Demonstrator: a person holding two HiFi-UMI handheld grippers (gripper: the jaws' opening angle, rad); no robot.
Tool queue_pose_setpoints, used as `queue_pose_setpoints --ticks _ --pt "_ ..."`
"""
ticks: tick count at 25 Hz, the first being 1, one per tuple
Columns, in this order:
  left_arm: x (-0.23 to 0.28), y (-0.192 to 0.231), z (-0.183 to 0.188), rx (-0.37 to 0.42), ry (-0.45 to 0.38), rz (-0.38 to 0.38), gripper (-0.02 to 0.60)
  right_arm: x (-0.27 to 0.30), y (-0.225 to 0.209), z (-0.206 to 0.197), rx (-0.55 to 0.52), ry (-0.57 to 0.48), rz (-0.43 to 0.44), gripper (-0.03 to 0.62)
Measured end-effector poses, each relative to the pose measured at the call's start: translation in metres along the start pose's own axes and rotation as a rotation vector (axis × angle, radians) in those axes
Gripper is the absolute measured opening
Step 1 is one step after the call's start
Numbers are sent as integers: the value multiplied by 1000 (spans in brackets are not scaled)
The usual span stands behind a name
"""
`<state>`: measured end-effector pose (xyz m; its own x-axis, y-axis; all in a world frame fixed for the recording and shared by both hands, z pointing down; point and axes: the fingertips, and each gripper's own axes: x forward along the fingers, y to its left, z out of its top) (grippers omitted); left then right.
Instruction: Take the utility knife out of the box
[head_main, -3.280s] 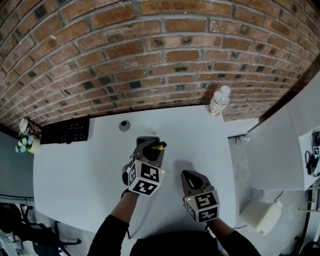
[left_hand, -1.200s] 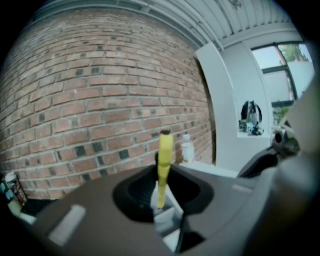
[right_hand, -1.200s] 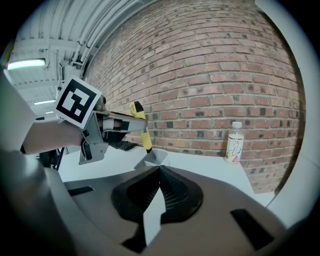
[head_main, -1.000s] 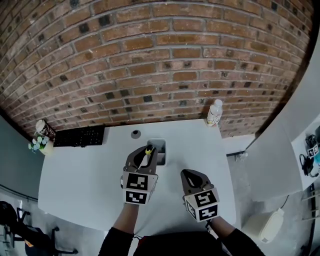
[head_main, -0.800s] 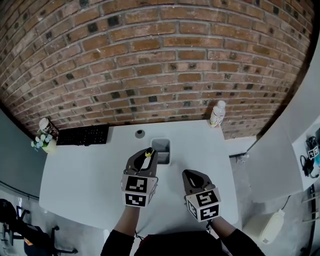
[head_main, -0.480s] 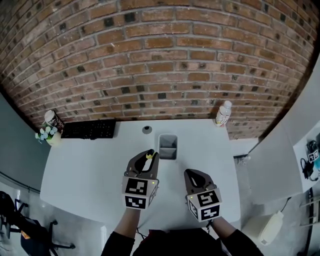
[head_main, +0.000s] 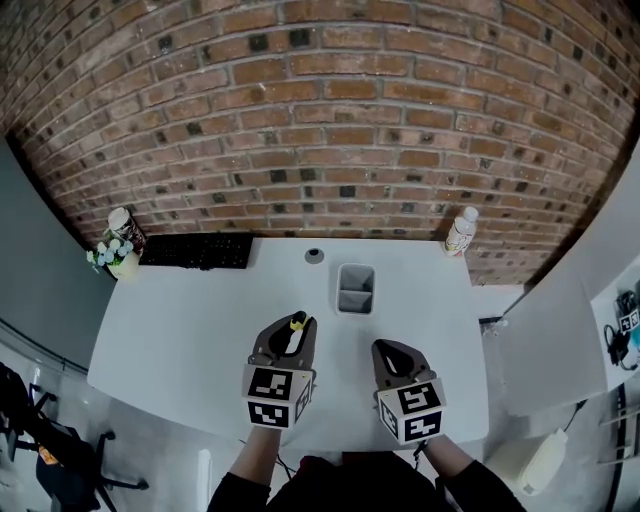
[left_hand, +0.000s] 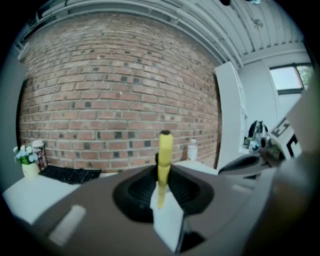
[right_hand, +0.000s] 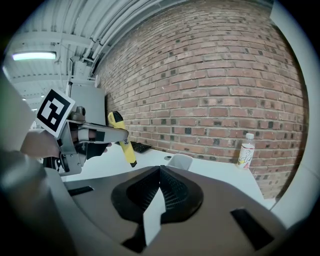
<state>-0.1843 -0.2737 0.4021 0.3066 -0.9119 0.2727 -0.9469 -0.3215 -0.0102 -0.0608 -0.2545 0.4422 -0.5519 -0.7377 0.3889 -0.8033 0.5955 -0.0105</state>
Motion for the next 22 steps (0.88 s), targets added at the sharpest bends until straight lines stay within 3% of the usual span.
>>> queue_pose_setpoints --ticks 22 --pt "-91 36 -45 -82 28 91 74 -1 69 0 -23 8 53 8"
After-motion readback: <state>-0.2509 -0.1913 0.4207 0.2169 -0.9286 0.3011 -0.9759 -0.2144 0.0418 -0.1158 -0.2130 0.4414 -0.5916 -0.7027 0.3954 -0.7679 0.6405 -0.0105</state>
